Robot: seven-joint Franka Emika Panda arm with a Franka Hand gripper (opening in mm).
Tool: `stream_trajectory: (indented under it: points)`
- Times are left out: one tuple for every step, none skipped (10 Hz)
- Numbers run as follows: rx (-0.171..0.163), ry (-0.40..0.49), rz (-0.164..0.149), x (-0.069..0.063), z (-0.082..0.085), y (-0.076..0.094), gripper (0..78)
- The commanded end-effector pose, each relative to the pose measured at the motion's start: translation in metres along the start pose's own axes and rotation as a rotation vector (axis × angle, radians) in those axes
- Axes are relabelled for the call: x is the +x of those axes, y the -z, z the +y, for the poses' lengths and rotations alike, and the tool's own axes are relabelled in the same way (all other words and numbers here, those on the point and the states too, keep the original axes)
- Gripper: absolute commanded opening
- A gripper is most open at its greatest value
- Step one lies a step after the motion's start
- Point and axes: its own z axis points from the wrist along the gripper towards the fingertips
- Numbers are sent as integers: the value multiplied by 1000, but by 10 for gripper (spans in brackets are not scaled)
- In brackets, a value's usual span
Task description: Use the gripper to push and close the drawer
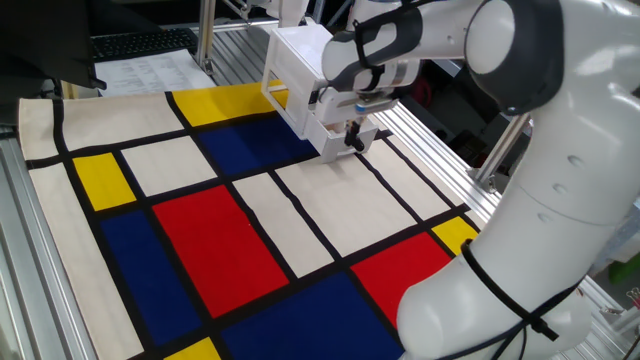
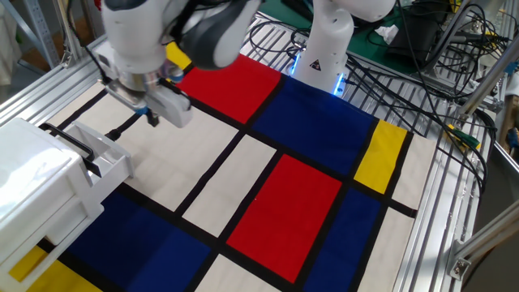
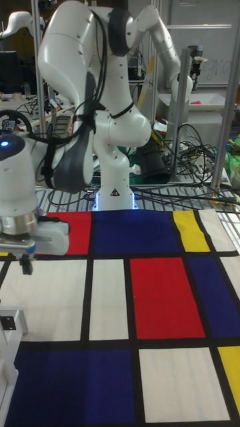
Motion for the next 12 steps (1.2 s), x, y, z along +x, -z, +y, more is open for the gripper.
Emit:
stream_trajectory:
  points:
    - [9, 58, -21, -20, -49, -39, 0]
    - [9, 64, -30, -22, -48, -45, 0]
    - [4, 66, -34, -25, -48, -49, 0]
    - [0, 66, -38, -26, -48, -50, 0]
    - [-2, 59, -66, -31, -48, -56, 0]
    - [-2, 54, -79, -35, -48, -56, 0]
    - [-3, 49, -87, -36, -48, -56, 0]
    - [2, 33, -120, -39, -48, -57, 0]
    - [5, 28, -133, -41, -48, -59, 0]
    - [3, 26, -135, -41, -48, -60, 0]
    - [1, 23, -157, -43, -48, -64, 0]
    - [2, 20, -166, -46, -48, -64, 0]
